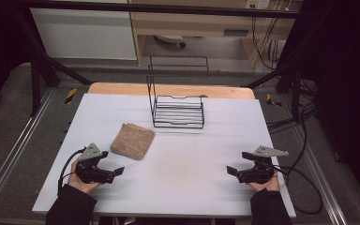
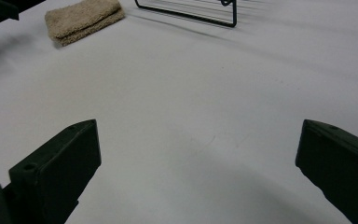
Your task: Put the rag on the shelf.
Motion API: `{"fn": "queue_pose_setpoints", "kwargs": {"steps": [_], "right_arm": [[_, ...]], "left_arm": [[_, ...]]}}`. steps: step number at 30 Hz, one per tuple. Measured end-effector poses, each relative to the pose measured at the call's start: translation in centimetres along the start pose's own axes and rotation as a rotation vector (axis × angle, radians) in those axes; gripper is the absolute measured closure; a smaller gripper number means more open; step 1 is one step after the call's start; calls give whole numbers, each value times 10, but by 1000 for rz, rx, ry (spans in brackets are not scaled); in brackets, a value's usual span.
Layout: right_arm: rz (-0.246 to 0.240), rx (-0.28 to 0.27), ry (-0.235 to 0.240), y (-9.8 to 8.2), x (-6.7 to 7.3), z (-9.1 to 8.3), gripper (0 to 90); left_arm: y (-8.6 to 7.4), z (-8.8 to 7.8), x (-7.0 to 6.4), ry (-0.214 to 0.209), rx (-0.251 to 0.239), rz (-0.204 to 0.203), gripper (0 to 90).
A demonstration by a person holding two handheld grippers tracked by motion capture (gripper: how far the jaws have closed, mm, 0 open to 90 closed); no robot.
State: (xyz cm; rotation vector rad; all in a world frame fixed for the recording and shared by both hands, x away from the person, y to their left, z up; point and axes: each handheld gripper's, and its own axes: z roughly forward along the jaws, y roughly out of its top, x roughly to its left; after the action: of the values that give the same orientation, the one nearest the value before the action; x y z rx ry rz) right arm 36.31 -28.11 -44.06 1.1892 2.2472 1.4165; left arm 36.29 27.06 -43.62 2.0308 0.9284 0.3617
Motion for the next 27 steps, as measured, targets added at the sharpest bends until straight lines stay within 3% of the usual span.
{"fn": "queue_pose_setpoints", "kwargs": {"steps": [8,14,27], "right_arm": [[-6,10,-5,0,0,0,6],[-22,22,-14,1,2,2,7],[-32,36,-23,2,6,5,7]], "left_arm": [[1,0,-2,0,0,-3,48],[5,2,-8,0,10,17,61],[22,8,-21,4,3,-3,119]]}}
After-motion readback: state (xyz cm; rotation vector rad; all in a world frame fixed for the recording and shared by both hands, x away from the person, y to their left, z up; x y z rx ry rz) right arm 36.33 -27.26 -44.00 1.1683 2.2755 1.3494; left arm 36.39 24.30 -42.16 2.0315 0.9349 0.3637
